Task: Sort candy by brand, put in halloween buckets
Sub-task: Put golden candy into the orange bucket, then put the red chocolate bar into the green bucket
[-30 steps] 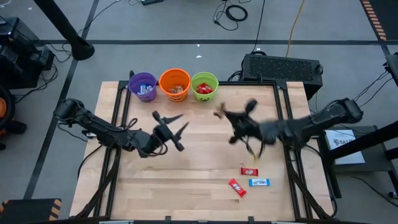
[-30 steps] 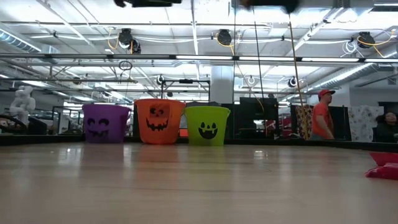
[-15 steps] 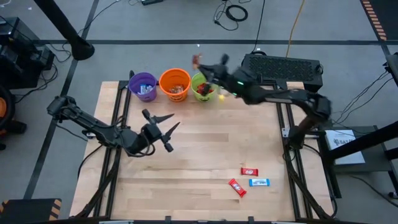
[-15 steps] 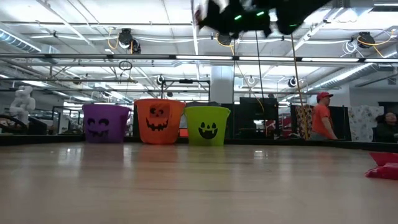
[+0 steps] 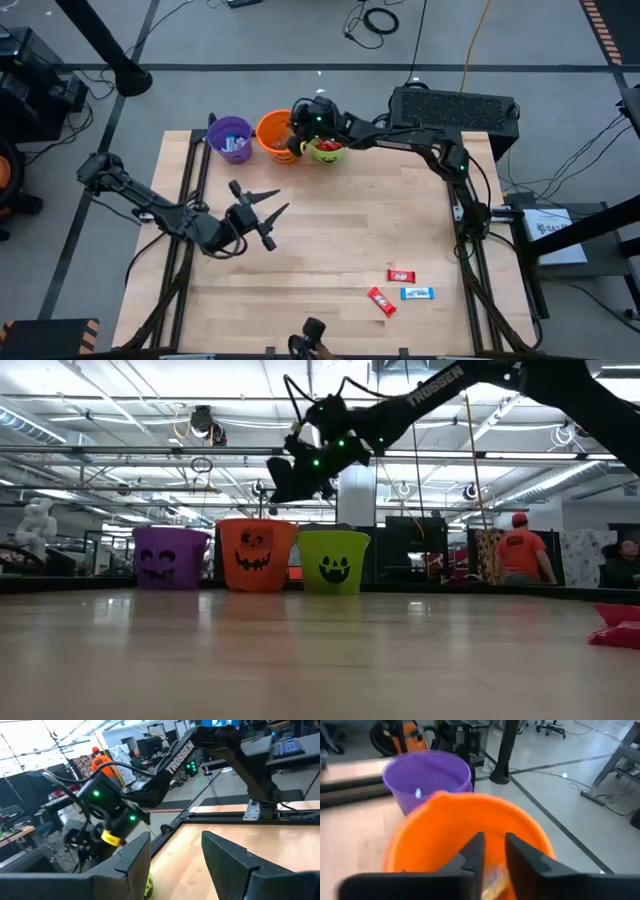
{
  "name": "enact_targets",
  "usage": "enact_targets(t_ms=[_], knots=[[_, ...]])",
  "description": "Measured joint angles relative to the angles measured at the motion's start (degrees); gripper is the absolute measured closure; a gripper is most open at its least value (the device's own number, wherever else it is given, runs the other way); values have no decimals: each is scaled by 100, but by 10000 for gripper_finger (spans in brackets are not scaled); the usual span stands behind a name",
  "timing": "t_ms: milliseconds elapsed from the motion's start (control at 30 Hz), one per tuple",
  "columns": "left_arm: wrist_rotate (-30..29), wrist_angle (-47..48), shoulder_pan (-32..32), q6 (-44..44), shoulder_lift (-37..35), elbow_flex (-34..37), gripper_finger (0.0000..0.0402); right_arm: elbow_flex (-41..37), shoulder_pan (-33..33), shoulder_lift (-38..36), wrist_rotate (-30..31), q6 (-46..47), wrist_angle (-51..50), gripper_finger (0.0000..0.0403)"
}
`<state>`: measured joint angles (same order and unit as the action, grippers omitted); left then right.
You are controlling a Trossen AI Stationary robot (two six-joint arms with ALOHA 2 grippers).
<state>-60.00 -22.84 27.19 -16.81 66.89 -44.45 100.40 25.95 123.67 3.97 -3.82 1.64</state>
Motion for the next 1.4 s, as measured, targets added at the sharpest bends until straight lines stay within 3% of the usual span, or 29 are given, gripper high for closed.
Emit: enact_targets(t_ms=[167, 300, 500, 633, 767, 967, 1100, 1400], knots=[[-75, -8, 174, -3, -56, 0, 220, 201, -67, -177, 6, 28, -522, 248], [-81, -14, 264, -14, -68, 0, 220, 204, -334, -1091, 7, -130, -1585, 190], [1, -17, 325, -572, -72, 0, 220, 203, -1248, -2703, 6, 73, -4522, 174], [3, -16, 323, -655, -72, 0, 220, -362, -2140, -3406, 57, 785, -5459, 185], [8, -16, 323, -655, -72, 0, 220, -1543, -3103, -4096, 411, 1652, -5360, 195], [9, -19, 323, -564, -35, 0, 220, -3659, -4363, -4813, 1266, 2749, -4200, 208], [210, 232, 321, 239, 98, 4, 220, -4759, -4827, -4985, 1351, 3178, -3353, 216], [1685, -45, -39, 755, 615, 4, 220, -5360, -5360, -5072, 1070, 3602, -3222, 233]])
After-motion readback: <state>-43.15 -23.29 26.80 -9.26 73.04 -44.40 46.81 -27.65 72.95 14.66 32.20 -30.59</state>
